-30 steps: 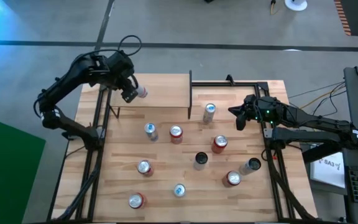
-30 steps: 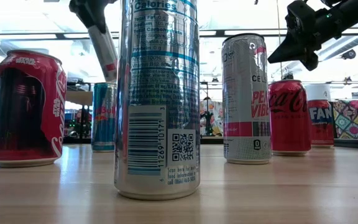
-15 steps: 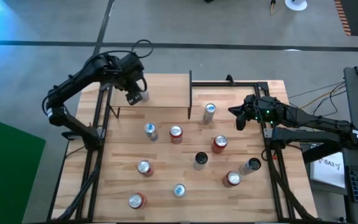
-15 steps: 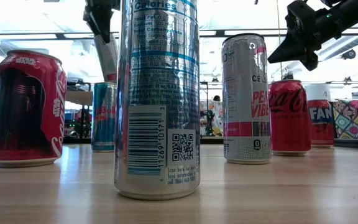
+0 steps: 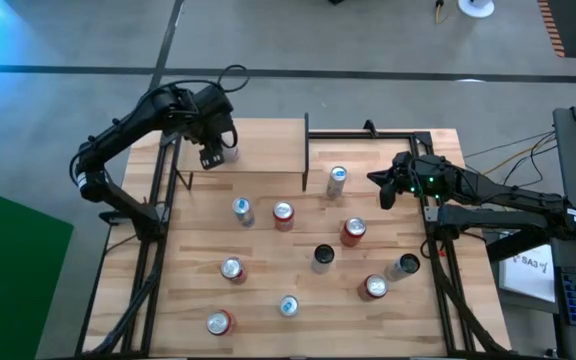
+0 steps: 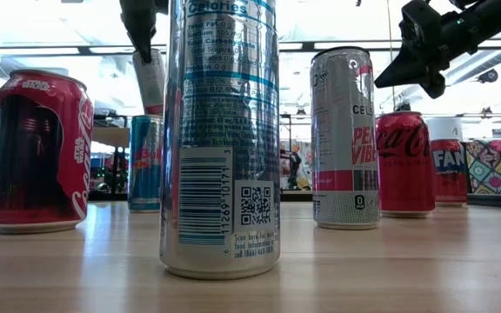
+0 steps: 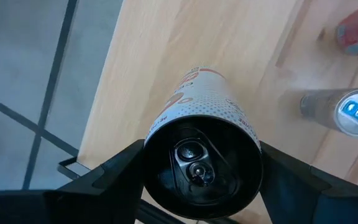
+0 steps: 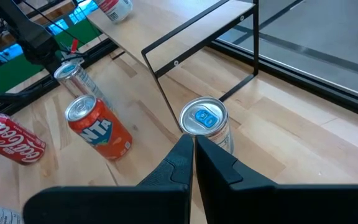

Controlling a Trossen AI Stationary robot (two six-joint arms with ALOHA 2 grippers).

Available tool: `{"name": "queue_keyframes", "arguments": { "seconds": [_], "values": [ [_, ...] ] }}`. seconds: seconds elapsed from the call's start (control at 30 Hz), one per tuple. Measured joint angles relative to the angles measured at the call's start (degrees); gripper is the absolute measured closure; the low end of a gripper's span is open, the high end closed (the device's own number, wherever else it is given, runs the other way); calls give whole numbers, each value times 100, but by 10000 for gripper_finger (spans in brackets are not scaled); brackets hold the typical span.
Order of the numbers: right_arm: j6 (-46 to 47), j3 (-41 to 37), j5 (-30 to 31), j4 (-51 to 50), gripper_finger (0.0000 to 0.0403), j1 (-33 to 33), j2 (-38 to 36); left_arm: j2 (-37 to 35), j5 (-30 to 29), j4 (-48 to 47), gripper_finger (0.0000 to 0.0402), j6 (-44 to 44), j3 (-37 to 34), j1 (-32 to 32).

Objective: Place canned beverage on shelf
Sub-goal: Put the white pink soda can on the shelf

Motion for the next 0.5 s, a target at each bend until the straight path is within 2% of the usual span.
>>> {"name": "queue_keyframes", "arguments": {
  "seconds": [0.17, 0.5],
  "values": [
    [0, 0, 0, 0, 394, 2, -1, 9, -191, -22, 152, 44, 0, 95],
    [-2, 0, 2, 2, 394, -1, 2, 33, -190, -10, 128, 152, 0, 116]
  ]
}}
